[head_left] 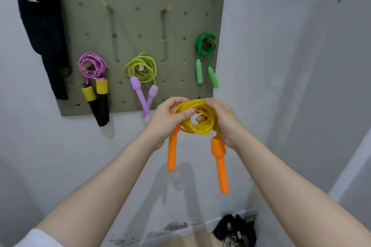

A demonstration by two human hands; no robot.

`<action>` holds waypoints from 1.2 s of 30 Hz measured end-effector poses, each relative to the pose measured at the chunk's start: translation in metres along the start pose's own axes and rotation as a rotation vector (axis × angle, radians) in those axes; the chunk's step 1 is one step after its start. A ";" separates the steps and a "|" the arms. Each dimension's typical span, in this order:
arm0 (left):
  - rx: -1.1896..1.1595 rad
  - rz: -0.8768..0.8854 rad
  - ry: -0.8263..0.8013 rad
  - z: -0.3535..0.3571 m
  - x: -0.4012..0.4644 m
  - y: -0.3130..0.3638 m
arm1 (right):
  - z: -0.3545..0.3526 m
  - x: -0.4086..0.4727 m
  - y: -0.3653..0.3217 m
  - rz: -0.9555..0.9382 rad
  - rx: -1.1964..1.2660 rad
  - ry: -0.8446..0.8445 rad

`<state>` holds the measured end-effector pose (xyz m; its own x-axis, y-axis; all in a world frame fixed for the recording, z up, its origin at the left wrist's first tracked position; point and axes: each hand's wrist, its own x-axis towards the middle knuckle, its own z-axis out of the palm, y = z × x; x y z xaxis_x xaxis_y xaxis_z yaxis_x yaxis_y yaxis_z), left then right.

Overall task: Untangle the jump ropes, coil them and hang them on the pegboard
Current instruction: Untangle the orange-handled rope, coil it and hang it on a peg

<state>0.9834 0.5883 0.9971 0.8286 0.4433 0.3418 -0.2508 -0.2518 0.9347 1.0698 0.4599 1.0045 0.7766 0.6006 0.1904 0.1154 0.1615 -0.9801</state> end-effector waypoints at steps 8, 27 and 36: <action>0.037 0.191 0.112 -0.030 0.102 0.020 | 0.019 0.118 -0.034 -0.276 0.059 -0.090; 0.435 0.602 0.468 -0.091 0.259 0.099 | 0.068 0.291 -0.148 -0.943 -0.274 -0.031; 1.056 0.609 0.713 -0.100 0.309 0.074 | 0.085 0.350 -0.123 -1.136 -0.613 0.383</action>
<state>1.1711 0.7925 1.1820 0.2211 0.2864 0.9322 0.2785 -0.9346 0.2211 1.2746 0.7170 1.1962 0.1783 0.0982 0.9791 0.9840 -0.0143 -0.1778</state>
